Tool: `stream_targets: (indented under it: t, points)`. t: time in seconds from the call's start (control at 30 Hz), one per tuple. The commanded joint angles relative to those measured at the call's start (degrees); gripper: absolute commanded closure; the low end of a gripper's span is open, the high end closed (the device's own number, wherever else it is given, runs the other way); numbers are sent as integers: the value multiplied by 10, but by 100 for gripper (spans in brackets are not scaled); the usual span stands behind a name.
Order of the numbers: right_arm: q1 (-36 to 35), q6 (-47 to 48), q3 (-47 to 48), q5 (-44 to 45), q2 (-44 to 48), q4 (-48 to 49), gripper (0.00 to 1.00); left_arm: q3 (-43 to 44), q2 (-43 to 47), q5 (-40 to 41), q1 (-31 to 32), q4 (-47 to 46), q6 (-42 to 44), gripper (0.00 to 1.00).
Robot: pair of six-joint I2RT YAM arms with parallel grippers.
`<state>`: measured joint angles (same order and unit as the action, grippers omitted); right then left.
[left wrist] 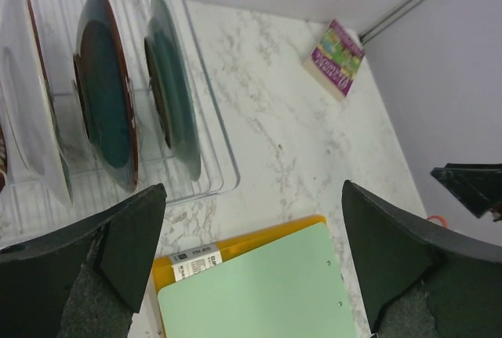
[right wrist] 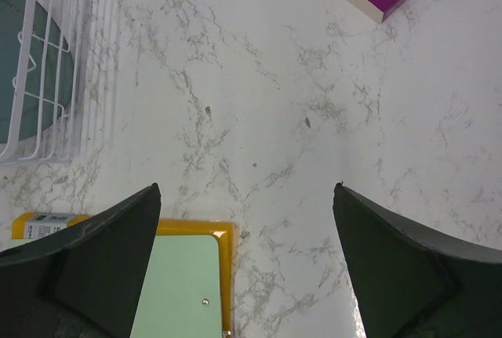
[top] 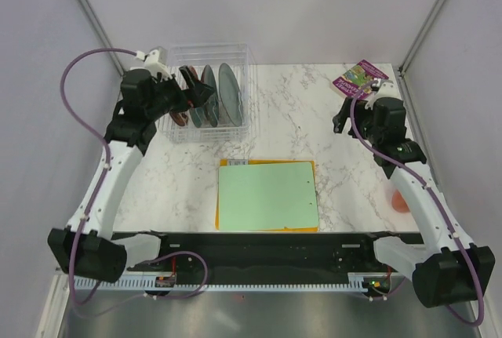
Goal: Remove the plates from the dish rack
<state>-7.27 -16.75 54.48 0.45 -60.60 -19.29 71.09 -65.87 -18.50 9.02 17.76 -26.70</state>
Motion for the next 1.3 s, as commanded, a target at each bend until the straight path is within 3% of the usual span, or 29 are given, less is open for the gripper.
stream_targets:
  t: [0.0, 0.13, 0.2, 0.53, 0.93, 1.0, 1.03, 1.07, 1.13, 1.27]
  points:
    - [1, 1, 1, 10, -24, 12, 2, 54, -94, 60, 30, 8, 35, 0]
    - [0, 4, 0, 3, -58, 24, 2, 108, -179, 174, 86, -6, 69, 2]
    - [0, 8, 3, 3, -74, 25, 2, 142, -223, 183, 101, -8, 73, 4]
    - [1, 19, -1, 1, -104, 31, 2, 208, -320, 381, 158, -4, 113, 4]
    - [1, 23, -2, 1, -107, 36, 2, 269, -436, 469, 174, -4, 125, 17]
    - [0, 23, -2, 0, -109, 36, 2, 275, -450, 473, 175, -8, 120, 32]
    - [0, 23, -2, 0, -109, 36, 2, 278, -454, 477, 176, -10, 120, 46]
    - [1, 23, -2, -1, -111, 37, 2, 282, -458, 481, 176, -11, 120, 76]
    - [1, 23, -4, -3, -113, 38, 2, 291, -469, 483, 178, -10, 125, 98]
    - [0, 22, -7, -4, -118, 41, 2, 310, -471, 524, 190, -10, 144, 98]
